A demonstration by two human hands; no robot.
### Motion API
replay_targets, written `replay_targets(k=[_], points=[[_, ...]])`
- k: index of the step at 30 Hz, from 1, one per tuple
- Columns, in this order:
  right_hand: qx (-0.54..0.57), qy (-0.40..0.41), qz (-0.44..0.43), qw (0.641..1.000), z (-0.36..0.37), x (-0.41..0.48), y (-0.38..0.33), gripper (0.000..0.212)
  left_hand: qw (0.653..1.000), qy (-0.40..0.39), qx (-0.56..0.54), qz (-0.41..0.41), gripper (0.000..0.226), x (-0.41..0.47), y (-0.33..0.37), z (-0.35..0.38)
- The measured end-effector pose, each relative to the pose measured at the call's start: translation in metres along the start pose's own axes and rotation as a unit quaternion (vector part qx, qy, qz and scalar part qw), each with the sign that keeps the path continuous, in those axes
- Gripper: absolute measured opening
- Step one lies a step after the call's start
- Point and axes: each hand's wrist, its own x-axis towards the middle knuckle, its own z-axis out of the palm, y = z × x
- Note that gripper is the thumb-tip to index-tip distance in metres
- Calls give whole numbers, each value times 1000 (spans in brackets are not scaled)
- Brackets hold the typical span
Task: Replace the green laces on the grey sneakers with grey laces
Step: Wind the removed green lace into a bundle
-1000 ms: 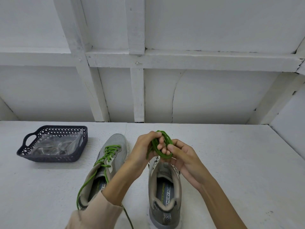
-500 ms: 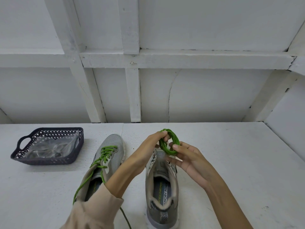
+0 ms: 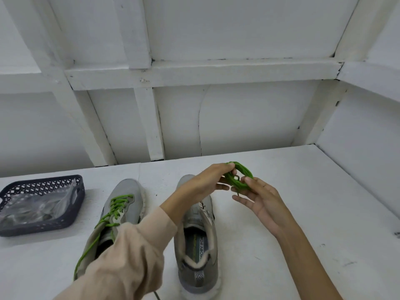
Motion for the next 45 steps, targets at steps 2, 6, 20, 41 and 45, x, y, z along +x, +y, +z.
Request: replay_targets(k=[2,6,20,41,45], points=[[-19,37,-5,999,-11,-2,-2,25,1000,-20,3,-23,30,10,0,8],[-13,97,-9,995,-40,-4,-6,22,997,-42,30,-65,23,32,-4,29],[-144,253,12,957,-131,-6,-10,16,962,-2,241,-128,19,94,-45,107],[-550,242,-26,799,-114,7,-13,30,841,-56,536,-54,50,70,-8,105],[-518,170,-81,835,-66,15,-22,18,867,-129,473,-87,48,25,48,56]])
